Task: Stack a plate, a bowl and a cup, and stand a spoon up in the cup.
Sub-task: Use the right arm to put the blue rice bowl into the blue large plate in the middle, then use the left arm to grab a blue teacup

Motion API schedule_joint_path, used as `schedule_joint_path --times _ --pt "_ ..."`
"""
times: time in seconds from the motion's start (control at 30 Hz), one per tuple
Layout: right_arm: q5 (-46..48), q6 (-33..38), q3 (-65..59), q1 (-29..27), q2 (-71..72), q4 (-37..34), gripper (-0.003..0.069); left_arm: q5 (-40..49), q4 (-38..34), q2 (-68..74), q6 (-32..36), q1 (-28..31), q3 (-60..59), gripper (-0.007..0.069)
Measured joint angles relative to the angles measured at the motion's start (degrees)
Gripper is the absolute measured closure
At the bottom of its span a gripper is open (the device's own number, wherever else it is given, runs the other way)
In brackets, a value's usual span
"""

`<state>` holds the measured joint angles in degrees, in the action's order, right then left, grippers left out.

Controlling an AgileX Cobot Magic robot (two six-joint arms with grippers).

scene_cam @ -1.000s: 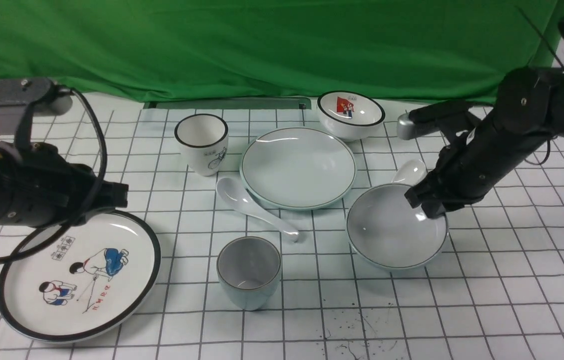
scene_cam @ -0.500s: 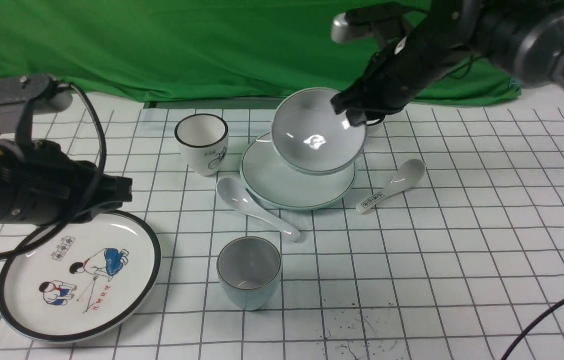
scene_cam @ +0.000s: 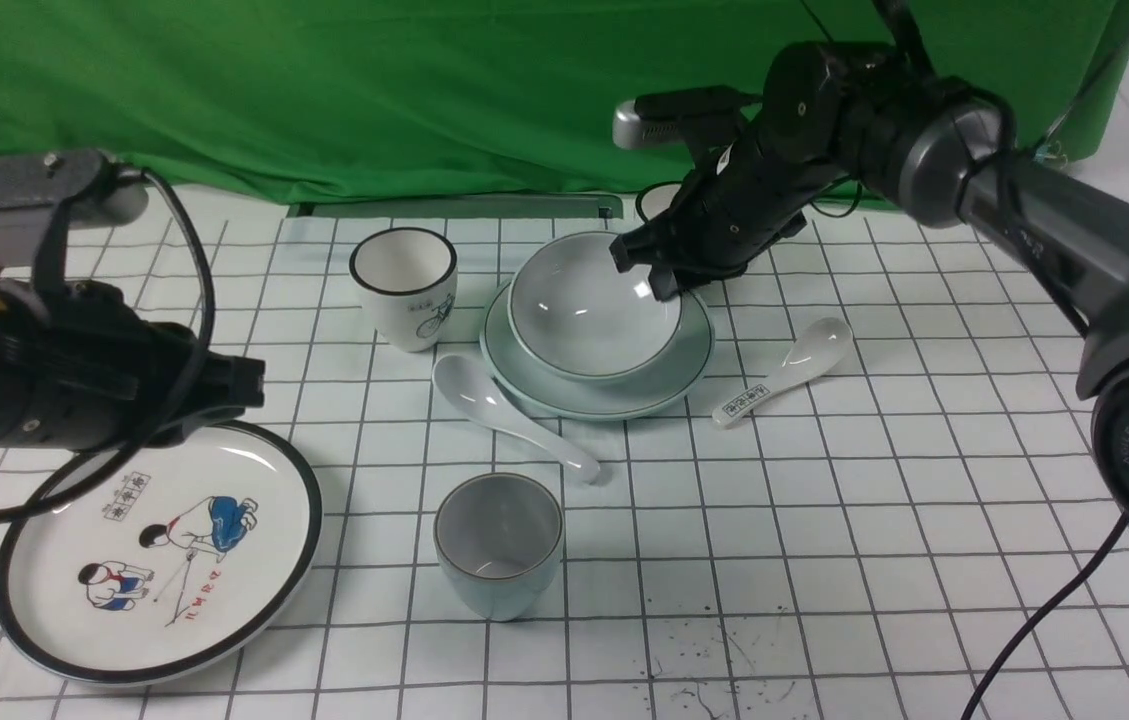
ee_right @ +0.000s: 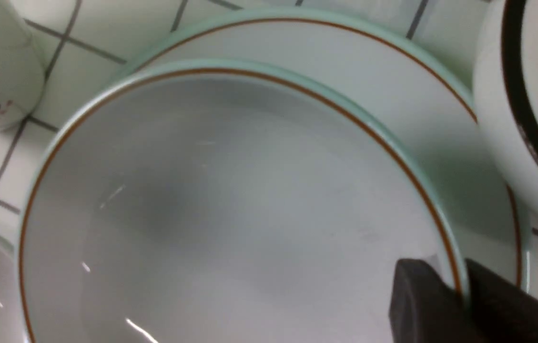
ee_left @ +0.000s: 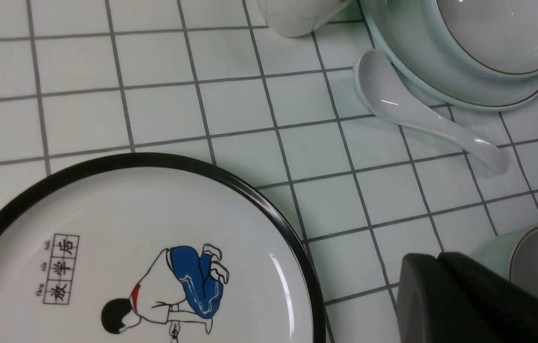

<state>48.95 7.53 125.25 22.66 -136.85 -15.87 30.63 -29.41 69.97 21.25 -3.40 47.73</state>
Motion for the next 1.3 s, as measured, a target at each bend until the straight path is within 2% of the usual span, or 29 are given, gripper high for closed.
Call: schedule_joint_path --times 0.13,0.23,0.3,0.4,0.47,0.53,0.57,0.67,0.7,0.77,0.87,0.93,1.1,1.2,1.3 --pt "-0.41 -0.46 0.0 -0.18 -0.52 -0.01 0.0529 -0.11 0.0 0.44 0.0 0.0 0.0 0.0653" --pt "-0.63 -0.4 0.24 -0.25 -0.55 -0.01 0.0372 -0.09 -1.05 1.66 0.0 0.0 0.25 0.0652" --pt "-0.69 -0.34 0.4 -0.34 -0.36 -0.14 0.0294 1.26 -1.65 2.87 0.0 0.0 1.59 0.0643" --pt "0.19 0.87 0.4 -0.52 1.49 -0.06 0.023 3.97 -1.74 5.99 -0.11 0.0 6.09 0.0604" --pt "1.11 1.74 0.4 -0.65 3.14 -0.06 0.0223 4.77 -1.74 7.99 -0.45 0.0 9.08 0.0568" --pt "3.53 3.36 0.4 -0.93 8.42 1.18 0.0227 5.24 -1.54 11.97 -1.23 0.0 14.6 0.0483" --pt "3.72 3.5 0.4 -1.08 8.9 1.43 0.0228 5.24 -1.49 12.31 -1.29 0.0 15.07 0.0475" --pt "7.14 3.57 0.52 -2.22 17.66 6.53 0.0258 5.86 0.39 19.52 -1.49 0.0 23.93 0.0309" --pt "7.35 3.51 0.52 -2.28 18.09 7.06 0.0262 6.01 0.59 20.4 -1.56 0.0 24.45 0.0291" --pt "10.18 2.41 0.58 -2.8 23.07 9.94 0.0288 8.13 4.51 26.48 -4.54 0.0 31.49 0.0202" --pt "12.77 2.07 0.58 -2.84 26.45 11.5 0.0305 10.83 9.33 31.2 -8.72 0.0 37.77 0.0171" --pt "15.5 1.32 0.58 -2.84 29.07 11.74 0.0314 15.77 13.24 37.09 -12.23 0.0 45.44 0.0161" --pt "18.87 1.27 -2.9 -2.84 33.06 11.92 0.0318 21.4 14.62 42.52 -13.46 -0.64 52.8 0.0165" --pt "18.94 1.27 -9.09 -2.84 36.24 11.92 0.0319 22.7 14.62 43.15 -13.71 -1.79 53.62 0.0172" --pt "17.49 1.27 -18.25 -2.84 40.11 11.92 0.0319 28.26 14.94 43.15 -13.76 -4.13 53.85 0.0173"
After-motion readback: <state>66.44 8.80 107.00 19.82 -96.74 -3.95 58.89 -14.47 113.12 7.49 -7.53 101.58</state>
